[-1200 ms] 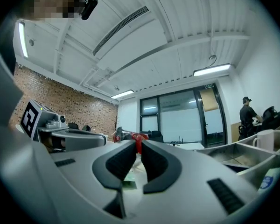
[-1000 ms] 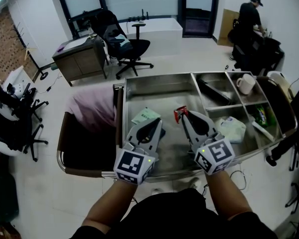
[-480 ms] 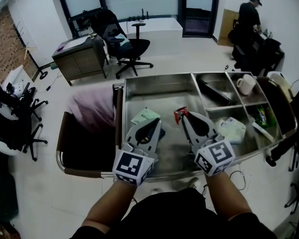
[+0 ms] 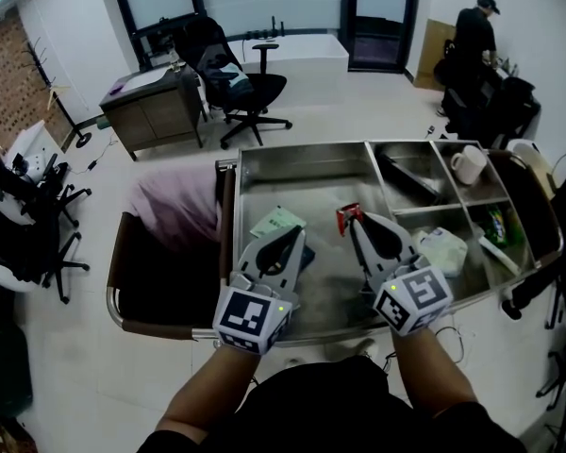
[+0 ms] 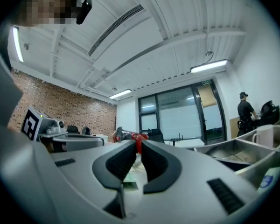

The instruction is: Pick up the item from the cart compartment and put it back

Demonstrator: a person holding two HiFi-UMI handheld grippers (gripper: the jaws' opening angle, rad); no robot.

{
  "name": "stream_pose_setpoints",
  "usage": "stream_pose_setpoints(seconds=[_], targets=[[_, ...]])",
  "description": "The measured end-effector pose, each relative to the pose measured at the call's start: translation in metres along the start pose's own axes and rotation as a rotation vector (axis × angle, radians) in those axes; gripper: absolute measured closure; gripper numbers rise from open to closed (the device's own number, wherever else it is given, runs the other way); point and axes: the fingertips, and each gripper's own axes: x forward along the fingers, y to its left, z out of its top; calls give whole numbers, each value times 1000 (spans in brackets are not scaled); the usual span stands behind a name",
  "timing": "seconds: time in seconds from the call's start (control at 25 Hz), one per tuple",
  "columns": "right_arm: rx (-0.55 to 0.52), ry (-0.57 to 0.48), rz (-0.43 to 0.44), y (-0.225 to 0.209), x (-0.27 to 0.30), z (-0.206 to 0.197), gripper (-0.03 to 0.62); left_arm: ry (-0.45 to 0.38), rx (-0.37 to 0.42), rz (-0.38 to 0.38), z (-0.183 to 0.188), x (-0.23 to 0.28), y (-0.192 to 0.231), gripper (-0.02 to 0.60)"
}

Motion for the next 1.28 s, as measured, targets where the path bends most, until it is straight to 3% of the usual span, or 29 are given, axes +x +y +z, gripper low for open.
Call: stream_pose_setpoints(seconds=[0.48,0.72,1.28], targets=[[-135,141,1,-23,71,36,534,6,9,-26,0,2,-7,581],[-120,229,14,-35,111,30,534,10,17,-39,-2,3,-10,581],[-258,474,-46,-71,204,-14,534,8,23,-36,-2,3,-10,581]])
